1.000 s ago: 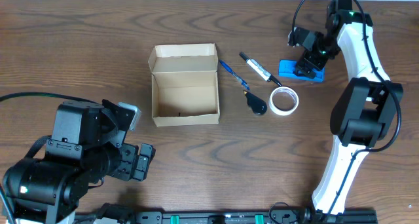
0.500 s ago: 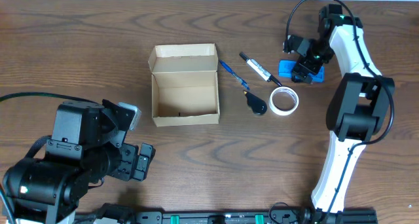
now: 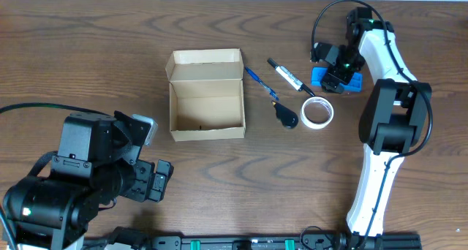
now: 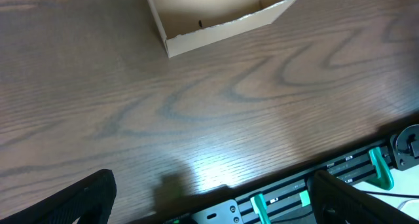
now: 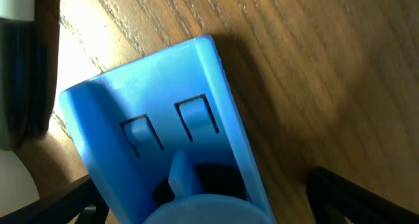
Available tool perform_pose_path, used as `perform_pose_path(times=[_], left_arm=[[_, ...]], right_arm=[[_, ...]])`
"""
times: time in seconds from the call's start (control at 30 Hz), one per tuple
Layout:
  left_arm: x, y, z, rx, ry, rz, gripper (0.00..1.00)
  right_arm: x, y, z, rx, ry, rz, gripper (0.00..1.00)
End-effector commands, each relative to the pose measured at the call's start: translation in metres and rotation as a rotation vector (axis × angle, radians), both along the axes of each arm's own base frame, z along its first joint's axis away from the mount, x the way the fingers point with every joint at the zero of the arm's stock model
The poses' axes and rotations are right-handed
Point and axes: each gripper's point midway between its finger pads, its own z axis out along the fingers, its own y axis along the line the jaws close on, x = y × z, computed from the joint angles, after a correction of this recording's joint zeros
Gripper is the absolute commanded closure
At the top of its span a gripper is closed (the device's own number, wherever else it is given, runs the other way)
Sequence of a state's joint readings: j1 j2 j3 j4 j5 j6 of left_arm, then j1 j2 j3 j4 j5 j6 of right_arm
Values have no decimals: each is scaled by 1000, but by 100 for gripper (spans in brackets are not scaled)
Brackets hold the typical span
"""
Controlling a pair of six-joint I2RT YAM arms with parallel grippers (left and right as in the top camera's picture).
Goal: Pack container
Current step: 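Lower the right gripper and grasp the blue plastic holder, then carry the blue holder left and lower it into the box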
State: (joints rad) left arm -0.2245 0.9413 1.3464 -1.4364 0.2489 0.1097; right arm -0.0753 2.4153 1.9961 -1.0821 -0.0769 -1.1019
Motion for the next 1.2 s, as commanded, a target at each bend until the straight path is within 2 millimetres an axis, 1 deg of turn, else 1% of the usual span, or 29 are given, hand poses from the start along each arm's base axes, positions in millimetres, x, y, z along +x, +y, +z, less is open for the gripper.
perform_pose_path(times=[0.0, 0.1, 0.2, 0.27, 0.33, 0.43, 0.7, 0.77, 0.87, 1.03, 1.17], left_arm=[[0, -1, 5, -2, -18, -17, 5], [0, -1, 5, -2, -18, -17, 5], [0, -1, 5, -2, -18, -17, 5], [0, -1, 5, -2, -18, -17, 5], [0, -1, 5, -2, -18, -17, 5], [0, -1, 5, -2, -18, -17, 5], [0, -1, 5, -2, -18, -17, 5], [0, -1, 5, -2, -18, -17, 5], [0, -1, 5, -2, -18, -17, 5], [0, -1, 5, -2, -18, -17, 5], [0, -1, 5, -2, -18, -17, 5]], right_arm=[[-1, 3, -11, -18, 20, -16, 5], [0, 5, -11, -18, 17, -19, 10], [0, 7, -11, -19, 16, -23, 17], [2, 7, -11, -20, 12, -40, 20], [2, 7, -11, -20, 12, -43, 25], [1, 7, -11, -19, 14, -57, 36], [3, 7, -11, -16, 8, -102, 48], [5, 7, -10, -14, 2, -119, 50], [9, 7, -9, -9, -10, -156, 58], [18, 8, 1, 7, -35, -227, 61], [25, 12, 18, 25, -51, -252, 61]])
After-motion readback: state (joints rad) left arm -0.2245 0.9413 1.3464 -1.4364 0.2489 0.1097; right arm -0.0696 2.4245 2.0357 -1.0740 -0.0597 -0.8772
